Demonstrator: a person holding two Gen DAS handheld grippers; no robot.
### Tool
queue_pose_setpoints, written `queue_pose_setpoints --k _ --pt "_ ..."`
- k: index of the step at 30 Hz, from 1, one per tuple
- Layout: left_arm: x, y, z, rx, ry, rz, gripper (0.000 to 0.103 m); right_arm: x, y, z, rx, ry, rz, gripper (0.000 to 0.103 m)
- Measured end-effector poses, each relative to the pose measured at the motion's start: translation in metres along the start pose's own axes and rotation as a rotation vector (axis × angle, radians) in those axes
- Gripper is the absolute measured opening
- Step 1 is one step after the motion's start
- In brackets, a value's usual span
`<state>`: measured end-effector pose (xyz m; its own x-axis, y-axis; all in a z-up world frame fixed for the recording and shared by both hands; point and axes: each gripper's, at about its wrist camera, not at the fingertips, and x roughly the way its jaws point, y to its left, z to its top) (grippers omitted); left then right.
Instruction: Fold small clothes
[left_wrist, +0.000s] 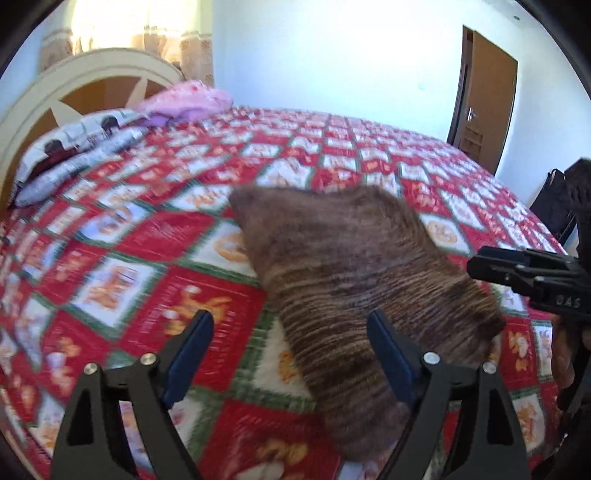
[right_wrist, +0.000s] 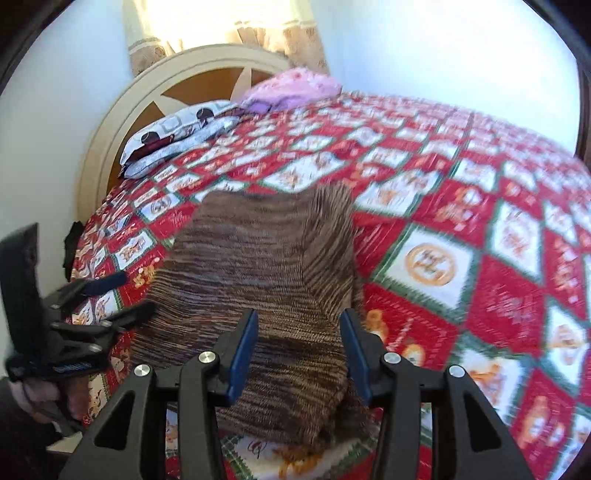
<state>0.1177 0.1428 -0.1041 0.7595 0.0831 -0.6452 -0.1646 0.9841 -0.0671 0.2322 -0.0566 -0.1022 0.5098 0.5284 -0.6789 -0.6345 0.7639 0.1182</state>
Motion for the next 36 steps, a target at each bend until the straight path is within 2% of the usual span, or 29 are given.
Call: queue_pose_setpoints --k 3,4,7,14,21,36 --pt "-0.025 0.003 0.006 -0.006 -0.048 0.001 0.091 -0.018 0.01 -0.001 -0.029 -0.035 -0.057 0.058" --pt "-0.033 0.004 0.007 -0.012 -0.066 0.003 0.095 -0.022 0.014 -0.001 -0.033 -0.044 -0.064 0.058" --pt "-0.048 0.002 0.01 -0.024 -0.107 -0.004 0.096 -0.037 0.024 -0.004 -0.042 -0.068 -0.089 0.058" --pt "-0.06 -0.008 0.014 -0.006 -0.135 -0.023 0.096 -0.066 0.034 -0.01 -0.052 -0.125 -0.124 0.058" --pt "-0.069 -0.017 0.013 0.005 -0.152 -0.026 0.096 -0.087 0.029 -0.013 -0.02 -0.168 -0.145 0.058" --pt "-0.074 -0.018 0.015 0.007 -0.165 -0.026 0.096 -0.094 0.03 -0.016 -0.008 -0.177 -0.161 0.058"
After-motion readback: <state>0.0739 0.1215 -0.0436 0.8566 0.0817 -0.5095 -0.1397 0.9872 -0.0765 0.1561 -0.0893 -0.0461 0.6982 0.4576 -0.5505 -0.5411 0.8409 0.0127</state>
